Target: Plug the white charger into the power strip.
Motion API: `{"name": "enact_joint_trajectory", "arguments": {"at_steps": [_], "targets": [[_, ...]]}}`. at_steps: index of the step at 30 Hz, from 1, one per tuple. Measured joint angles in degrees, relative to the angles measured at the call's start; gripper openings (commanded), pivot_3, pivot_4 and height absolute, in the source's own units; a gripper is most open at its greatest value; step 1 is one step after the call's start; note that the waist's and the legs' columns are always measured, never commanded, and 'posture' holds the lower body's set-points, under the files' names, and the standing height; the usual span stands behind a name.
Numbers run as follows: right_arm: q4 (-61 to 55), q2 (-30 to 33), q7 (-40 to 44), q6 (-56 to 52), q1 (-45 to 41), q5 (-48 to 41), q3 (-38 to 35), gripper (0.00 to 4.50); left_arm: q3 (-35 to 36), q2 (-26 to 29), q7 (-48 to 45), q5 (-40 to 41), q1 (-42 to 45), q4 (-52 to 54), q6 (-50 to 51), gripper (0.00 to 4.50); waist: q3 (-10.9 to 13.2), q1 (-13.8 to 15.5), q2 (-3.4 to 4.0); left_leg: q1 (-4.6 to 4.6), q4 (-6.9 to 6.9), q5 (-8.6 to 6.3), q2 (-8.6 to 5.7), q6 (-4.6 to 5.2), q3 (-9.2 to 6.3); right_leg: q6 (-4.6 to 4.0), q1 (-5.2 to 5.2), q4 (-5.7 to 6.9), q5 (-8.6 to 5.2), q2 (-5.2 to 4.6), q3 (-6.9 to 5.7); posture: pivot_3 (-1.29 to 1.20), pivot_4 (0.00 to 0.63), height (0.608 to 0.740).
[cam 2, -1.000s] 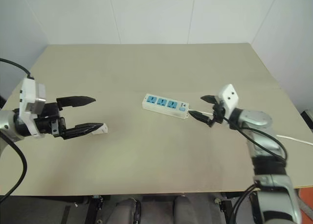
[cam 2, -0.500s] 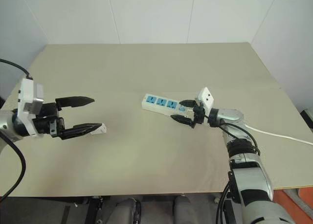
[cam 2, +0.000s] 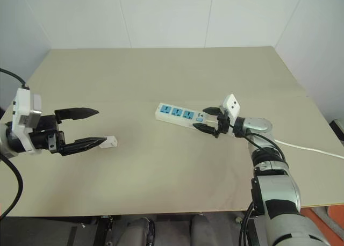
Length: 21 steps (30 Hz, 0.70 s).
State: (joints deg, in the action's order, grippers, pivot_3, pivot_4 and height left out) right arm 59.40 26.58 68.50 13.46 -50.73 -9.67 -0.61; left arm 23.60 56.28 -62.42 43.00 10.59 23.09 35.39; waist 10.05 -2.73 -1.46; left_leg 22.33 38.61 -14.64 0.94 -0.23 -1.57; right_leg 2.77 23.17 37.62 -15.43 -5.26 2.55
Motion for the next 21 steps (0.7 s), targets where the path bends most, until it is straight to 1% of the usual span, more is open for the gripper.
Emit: {"name": "enact_joint_trajectory", "arguments": {"at_steps": [4,9,17,20,21], "targets": [[0.58,0.13,-0.09,0.91,0.0,1.13,0.0,4.5,-0.02,-0.02,0.01,0.0,0.12,-0.01,-0.05,4.47,0.0,-0.07,0.0,0.0,0.0,0.0,0.0,0.0,0.0,0.0,0.0,0.0,0.0,0.0,0.0,0.0,0.15,0.74],[2.0,2.39,-0.86,1.95,0.06,2.68,-0.02,4.5,-0.02,-0.05,0.09,0.01,0.12,-0.01,-0.05,4.47,0.0,0.15,0.0,-0.02,0.0,0.0,0.0,0.0,0.0,0.0,-0.05,-0.01,0.0,-0.01,-0.01,0.0,0.15,0.74],[4.12,3.74,-1.19,2.11,1.06,5.21,0.15,4.5,-0.29,-0.32,0.43,0.07,0.55,-0.01,-0.04,4.47,0.0,-0.14,0.0,-0.01,0.0,0.0,0.0,0.0,0.02,0.0,-0.02,-0.01,0.0,0.0,0.02,0.0,0.15,0.74],[4.17,3.92,-2.74,2.29,1.02,6.72,0.47,3.91,-0.89,-0.53,0.49,0.08,0.77,-0.01,-0.04,4.5,0.0,-0.13,0.0,-0.03,0.0,0.0,0.0,0.0,0.02,0.0,-0.03,0.0,0.0,0.0,0.02,0.0,0.15,0.74],[4.22,3.93,-3.26,2.29,0.97,7.01,0.48,3.57,-1.01,-0.6,0.5,0.08,0.78,-0.01,-0.04,4.5,0.0,-0.1,0.0,-0.03,0.0,0.0,0.0,0.0,0.02,0.0,-0.04,0.0,0.0,0.0,0.02,0.0,0.15,0.74]]}}
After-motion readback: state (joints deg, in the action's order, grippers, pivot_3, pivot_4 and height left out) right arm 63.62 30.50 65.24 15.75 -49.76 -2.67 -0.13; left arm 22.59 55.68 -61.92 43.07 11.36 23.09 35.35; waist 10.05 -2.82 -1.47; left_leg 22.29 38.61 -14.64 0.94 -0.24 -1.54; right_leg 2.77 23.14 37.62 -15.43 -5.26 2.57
